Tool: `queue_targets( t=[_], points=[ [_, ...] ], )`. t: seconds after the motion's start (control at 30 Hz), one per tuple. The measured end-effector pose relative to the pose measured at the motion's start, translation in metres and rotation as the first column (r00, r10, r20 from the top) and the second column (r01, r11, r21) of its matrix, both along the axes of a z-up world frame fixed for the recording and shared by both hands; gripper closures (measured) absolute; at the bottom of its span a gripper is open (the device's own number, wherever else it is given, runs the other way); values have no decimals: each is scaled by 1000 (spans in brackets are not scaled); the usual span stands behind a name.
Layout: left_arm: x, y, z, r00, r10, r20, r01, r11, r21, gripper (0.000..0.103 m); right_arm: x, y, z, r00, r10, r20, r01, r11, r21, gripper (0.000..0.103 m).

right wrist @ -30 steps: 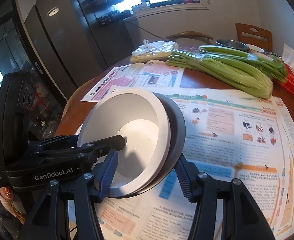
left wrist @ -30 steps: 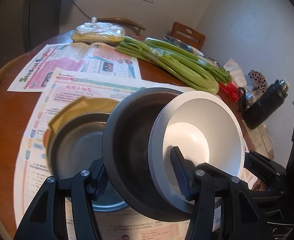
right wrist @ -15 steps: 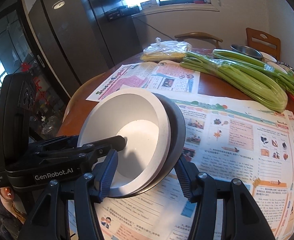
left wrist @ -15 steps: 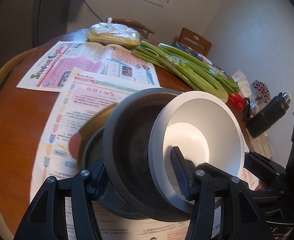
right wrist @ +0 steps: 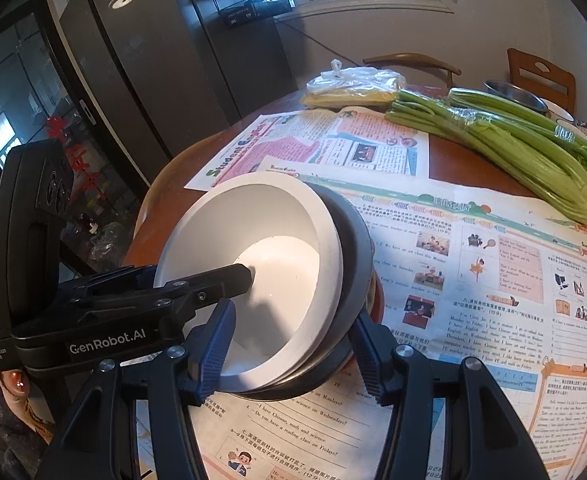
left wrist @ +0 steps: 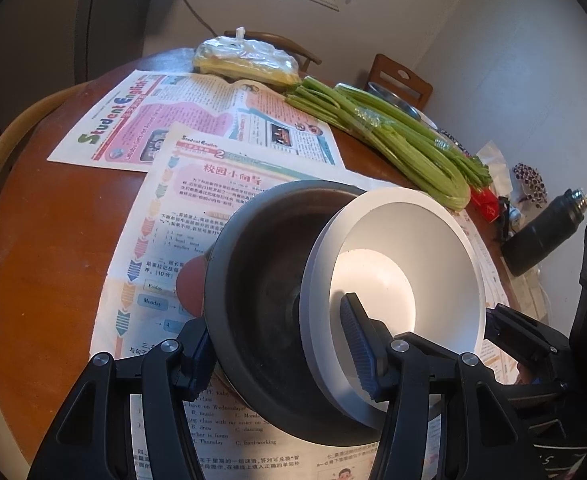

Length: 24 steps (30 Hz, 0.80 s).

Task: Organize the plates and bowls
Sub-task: 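Lower the bowl stack onto the steel tray with the left tool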

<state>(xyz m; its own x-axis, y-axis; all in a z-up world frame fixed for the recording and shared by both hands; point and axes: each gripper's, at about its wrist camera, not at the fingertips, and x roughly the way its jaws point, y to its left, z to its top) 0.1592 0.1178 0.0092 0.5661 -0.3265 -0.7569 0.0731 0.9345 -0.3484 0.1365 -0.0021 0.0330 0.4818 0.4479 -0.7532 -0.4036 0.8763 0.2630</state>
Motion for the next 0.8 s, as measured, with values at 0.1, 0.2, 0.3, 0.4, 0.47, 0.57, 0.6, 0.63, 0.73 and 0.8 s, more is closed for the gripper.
queue_targets(
  t=[0.1,0.2,0.3,0.4,0.47,0.57,0.6,0.63,0.73,0.8],
  points=[
    [0,-2,-1,1000,-10,2,10,1000,5,45,2,-2,-5,1000,-6,-21,6,1000,9,46],
    [0,-2,-3,1000,-15,-4,15,1000,3,45,2,-3,-8,999,-14,-33,14,1000,6,46],
    [2,-2,-4,1000,-12,-5,12,1000,8,45,2,-3,-10,999,-18,-43,18,1000,7,46],
    [5,-4,-4,1000,-13,-7,13,1000,21,45,1,-5,-12,999,-29,-44,29,999,13,46],
    [8,-6,-5,1000,-12,-16,13,999,31,45,-1,-5,-13,999,-29,-44,30,999,10,46],
    [10,-9,-7,1000,-10,-25,11,999,40,45,0,-7,-17,998,-29,-52,30,999,17,46],
    [11,-10,-8,1000,-9,-27,11,999,42,45,0,-7,-17,998,-30,-53,31,999,20,46],
    [11,-11,-9,1000,-7,-30,8,999,44,45,0,-8,-18,998,-31,-56,32,999,23,46],
    [11,-12,-9,1000,1,-21,0,999,54,45,0,-10,-19,998,-28,-62,30,999,31,46],
    [11,-13,-8,1000,1,-21,1,998,57,45,0,-10,-19,998,-26,-62,28,999,35,46]
  ],
)
